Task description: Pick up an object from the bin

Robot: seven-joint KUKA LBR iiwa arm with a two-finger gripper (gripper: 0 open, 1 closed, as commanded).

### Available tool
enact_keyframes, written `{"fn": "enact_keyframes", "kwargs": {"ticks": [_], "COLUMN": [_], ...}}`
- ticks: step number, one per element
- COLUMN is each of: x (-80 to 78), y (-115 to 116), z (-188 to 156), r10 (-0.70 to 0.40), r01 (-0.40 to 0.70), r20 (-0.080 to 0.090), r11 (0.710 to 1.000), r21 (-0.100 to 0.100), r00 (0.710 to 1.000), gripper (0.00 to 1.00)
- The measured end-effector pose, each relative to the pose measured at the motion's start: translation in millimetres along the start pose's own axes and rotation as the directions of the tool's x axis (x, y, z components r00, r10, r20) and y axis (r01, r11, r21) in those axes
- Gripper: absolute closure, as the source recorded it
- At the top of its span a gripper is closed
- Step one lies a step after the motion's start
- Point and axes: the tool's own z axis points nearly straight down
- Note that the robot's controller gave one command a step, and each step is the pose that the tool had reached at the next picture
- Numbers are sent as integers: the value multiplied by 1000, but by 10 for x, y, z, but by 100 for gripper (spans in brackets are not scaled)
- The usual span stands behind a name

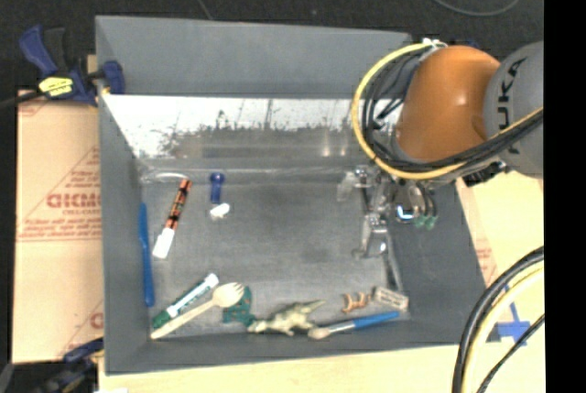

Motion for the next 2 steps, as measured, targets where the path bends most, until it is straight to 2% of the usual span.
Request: {"fn": "enact_keyframes", "kwargs": {"ticks": [1, 2], "x": [-18, -417], "y": [1, -941], "z": [-43, 956], "r10": [-2, -193], "r01": [2, 192], "r20": [8, 15], "r11": [1000, 981], "r21": [1, 6], "r00": [1000, 981], "gripper": [0, 0]}}
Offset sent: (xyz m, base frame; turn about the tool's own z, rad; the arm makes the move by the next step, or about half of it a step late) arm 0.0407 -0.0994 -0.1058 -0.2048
